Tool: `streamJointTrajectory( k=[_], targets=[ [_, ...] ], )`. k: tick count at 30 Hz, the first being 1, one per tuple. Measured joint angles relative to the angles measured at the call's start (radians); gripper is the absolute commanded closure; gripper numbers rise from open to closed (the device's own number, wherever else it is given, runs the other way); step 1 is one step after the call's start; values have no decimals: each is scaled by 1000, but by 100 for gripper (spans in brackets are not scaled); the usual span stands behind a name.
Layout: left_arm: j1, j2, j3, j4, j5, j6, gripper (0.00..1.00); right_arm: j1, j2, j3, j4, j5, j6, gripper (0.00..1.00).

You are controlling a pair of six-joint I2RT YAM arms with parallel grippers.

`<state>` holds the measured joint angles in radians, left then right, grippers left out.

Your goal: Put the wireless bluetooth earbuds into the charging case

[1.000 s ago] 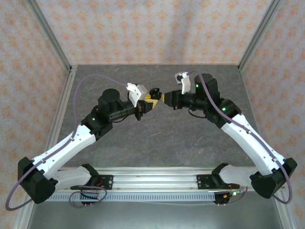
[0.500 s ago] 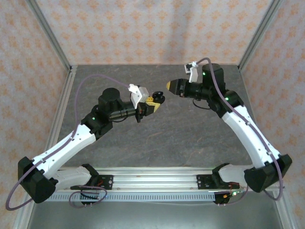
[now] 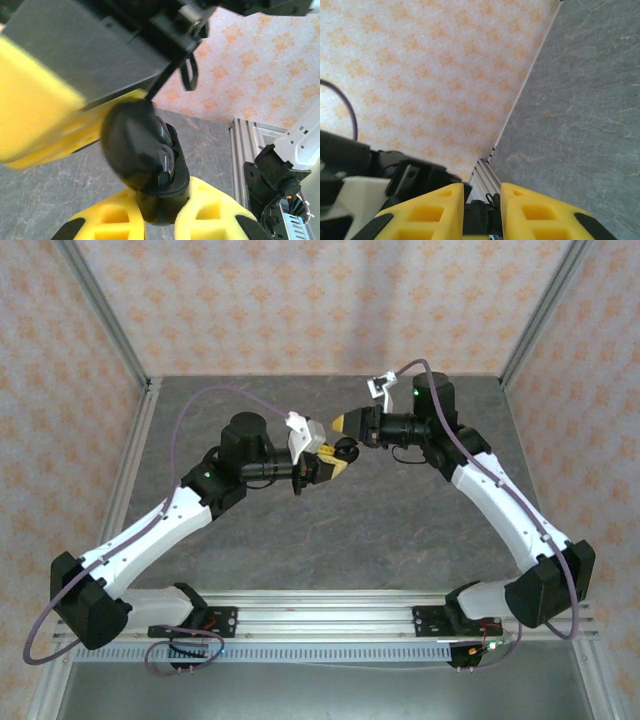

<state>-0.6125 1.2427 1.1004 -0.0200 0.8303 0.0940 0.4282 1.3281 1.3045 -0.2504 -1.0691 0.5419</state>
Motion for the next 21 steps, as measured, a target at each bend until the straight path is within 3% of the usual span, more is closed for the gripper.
streamJointTrajectory(
  k=[6,11,16,21],
  targets=[
    [15,19,2,6,6,-47,100,2,-58,-16,-51,7,-77,73],
    [17,28,2,5,11,-69,100,1,-73,-10,-115,77,-152,65],
    [29,57,4,5,-18,-71,100,-8,-97,19,-248,298,-215,55],
    [32,164,63,-46,-81,-84,100,-90,-154,-14,-325,562,-222,47]
  ],
)
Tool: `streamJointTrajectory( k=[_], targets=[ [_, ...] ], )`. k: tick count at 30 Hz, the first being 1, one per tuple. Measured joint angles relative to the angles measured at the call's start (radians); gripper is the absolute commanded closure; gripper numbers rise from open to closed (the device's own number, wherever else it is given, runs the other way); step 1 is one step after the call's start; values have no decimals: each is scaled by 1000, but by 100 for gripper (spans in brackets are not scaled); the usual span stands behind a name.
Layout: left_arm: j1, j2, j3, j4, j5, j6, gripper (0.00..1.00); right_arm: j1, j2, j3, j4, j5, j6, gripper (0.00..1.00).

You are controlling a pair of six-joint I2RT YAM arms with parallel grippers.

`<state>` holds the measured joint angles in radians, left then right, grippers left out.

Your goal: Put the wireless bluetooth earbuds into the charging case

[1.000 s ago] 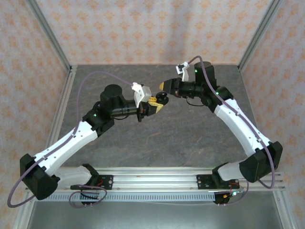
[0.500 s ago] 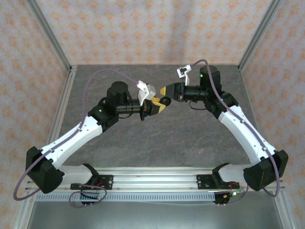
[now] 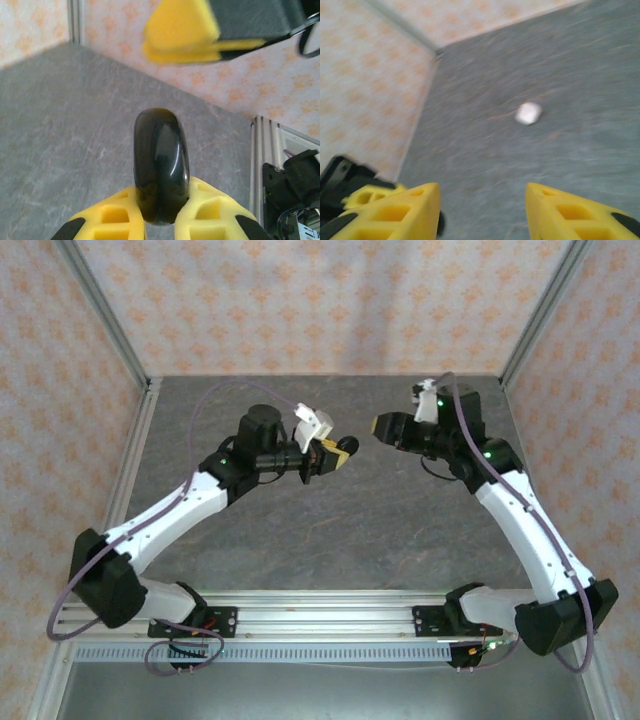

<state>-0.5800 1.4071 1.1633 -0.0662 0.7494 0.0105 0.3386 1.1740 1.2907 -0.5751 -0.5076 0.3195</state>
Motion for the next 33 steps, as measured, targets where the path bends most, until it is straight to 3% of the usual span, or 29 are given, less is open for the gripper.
streamJointTrajectory(
  k=[5,9,16,21,23,26,29,30,33],
  targets=[
    [-9,232,169,-105,-68,-35,100,-45,-125,-143,-21,259,12,32],
    [-49,513,445,-248,-114,-40,100,-75,-210,-253,-26,395,15,28],
    [-136,993,995,-473,-177,-101,100,-101,-210,-326,-40,513,16,23],
    [-150,1270,1333,-571,-195,-194,99,-107,-210,-364,-39,556,8,21],
    [-150,1332,1395,-579,-195,-234,87,-107,-211,-378,-39,566,8,21],
    [-148,1349,1426,-574,-199,-277,46,-107,-217,-396,-37,578,9,20],
    [-148,1349,1440,-574,-216,-298,18,-107,-233,-421,-26,598,8,18],
    [-148,1349,1441,-576,-221,-301,2,-107,-239,-431,-19,607,6,17],
    [-147,1347,1441,-585,-235,-280,0,-107,-248,-461,13,642,-8,14]
  ],
)
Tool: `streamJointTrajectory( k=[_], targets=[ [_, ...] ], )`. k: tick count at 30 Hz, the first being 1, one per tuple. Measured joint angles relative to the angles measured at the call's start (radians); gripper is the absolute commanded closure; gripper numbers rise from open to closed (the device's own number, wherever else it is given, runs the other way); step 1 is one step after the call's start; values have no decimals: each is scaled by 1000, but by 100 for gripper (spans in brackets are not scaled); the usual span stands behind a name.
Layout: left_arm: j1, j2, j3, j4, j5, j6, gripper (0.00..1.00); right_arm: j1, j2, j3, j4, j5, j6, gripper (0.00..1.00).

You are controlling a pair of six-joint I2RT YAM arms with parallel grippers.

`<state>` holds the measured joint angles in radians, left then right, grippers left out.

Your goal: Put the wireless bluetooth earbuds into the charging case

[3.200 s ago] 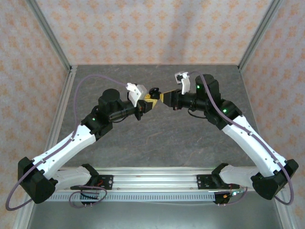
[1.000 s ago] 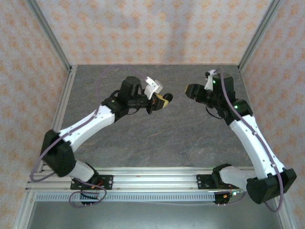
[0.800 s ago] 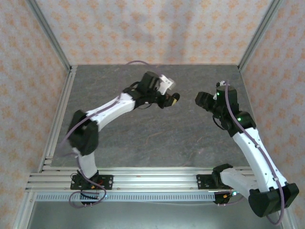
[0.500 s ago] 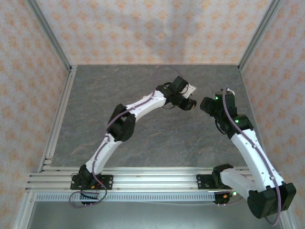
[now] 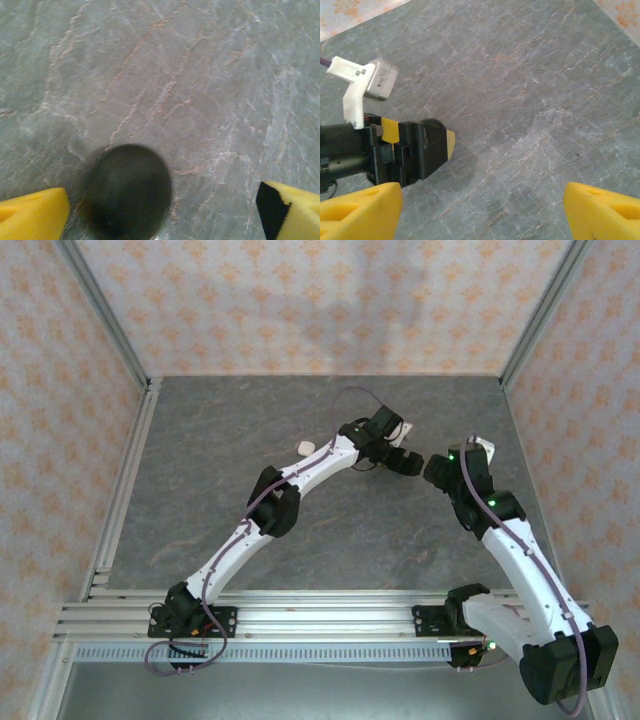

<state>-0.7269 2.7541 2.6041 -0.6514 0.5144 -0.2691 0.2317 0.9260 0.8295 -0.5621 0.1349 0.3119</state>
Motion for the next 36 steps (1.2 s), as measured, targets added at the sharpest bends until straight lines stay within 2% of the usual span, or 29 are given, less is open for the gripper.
streamJointTrajectory(
  k=[5,9,12,17,22,25,28,33,36],
  targets=[
    [9,-85,-29,-86,-53,71,0,-12,29,-55,132,84,-45,5],
    [55,-301,-181,-112,-120,146,0,-60,130,-85,277,113,-78,1],
    [128,-540,-385,-76,-183,195,0,-90,216,-123,430,125,-120,1],
    [334,-956,-823,91,-304,247,0,-97,347,-214,698,147,-219,1],
    [505,-1216,-1288,317,-447,266,0,-102,470,-254,902,146,-317,0],
    [562,-1305,-1561,443,-501,271,0,-108,496,-261,968,129,-349,0],
    [608,-1347,-1746,525,-548,269,0,-130,502,-307,1080,94,-359,0],
    [645,-1387,-1913,713,-598,260,0,-202,596,-477,1363,51,-335,0],
    [649,-1380,-1954,806,-599,267,0,-211,615,-526,1394,28,-331,0]
  ],
)
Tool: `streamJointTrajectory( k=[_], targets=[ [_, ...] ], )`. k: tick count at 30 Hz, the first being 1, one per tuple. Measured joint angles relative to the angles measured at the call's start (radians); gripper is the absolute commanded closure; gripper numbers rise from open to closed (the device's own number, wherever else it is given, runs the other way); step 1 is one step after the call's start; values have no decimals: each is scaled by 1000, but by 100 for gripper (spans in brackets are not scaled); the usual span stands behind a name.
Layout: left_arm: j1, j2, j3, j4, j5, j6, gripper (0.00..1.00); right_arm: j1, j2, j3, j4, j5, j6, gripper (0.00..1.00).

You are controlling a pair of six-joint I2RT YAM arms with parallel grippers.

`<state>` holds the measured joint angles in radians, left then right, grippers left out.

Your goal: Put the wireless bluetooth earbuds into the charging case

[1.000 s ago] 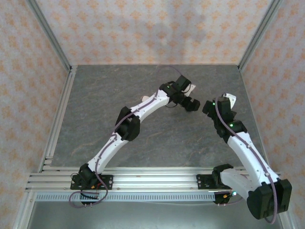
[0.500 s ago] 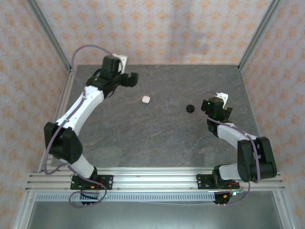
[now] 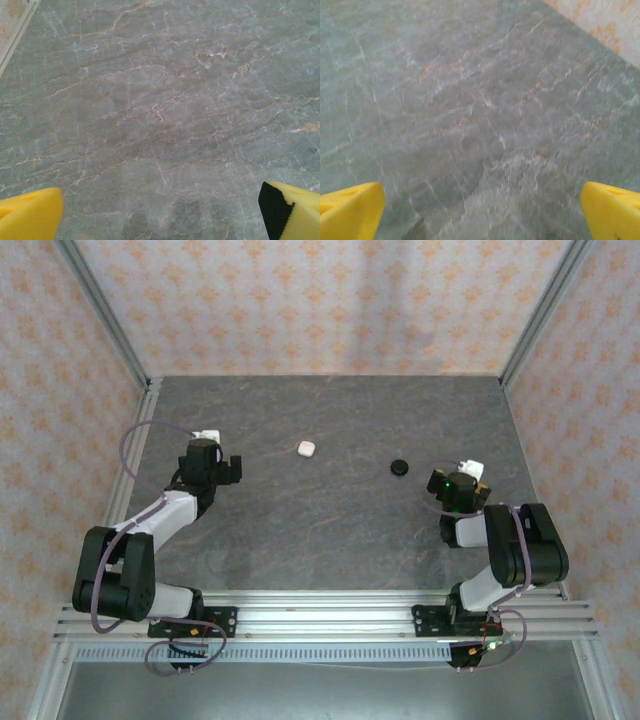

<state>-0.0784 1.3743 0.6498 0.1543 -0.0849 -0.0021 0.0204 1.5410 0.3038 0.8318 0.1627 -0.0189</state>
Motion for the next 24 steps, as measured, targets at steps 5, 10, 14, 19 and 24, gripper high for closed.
streamJointTrajectory(
  k=[5,10,14,19,24],
  targets=[
    [2,14,-111,225,-2,12,0,0,2,40,47,-77,-6,0],
    [14,115,-209,418,-1,11,0,0,2,37,99,-137,-20,0],
    [27,130,-222,474,-1,11,0,0,2,47,81,-94,-7,1],
    [27,129,-222,526,-1,11,0,0,2,56,72,-64,-4,1],
    [27,129,-222,538,-2,11,0,0,2,56,74,-57,-4,1]
  ],
)
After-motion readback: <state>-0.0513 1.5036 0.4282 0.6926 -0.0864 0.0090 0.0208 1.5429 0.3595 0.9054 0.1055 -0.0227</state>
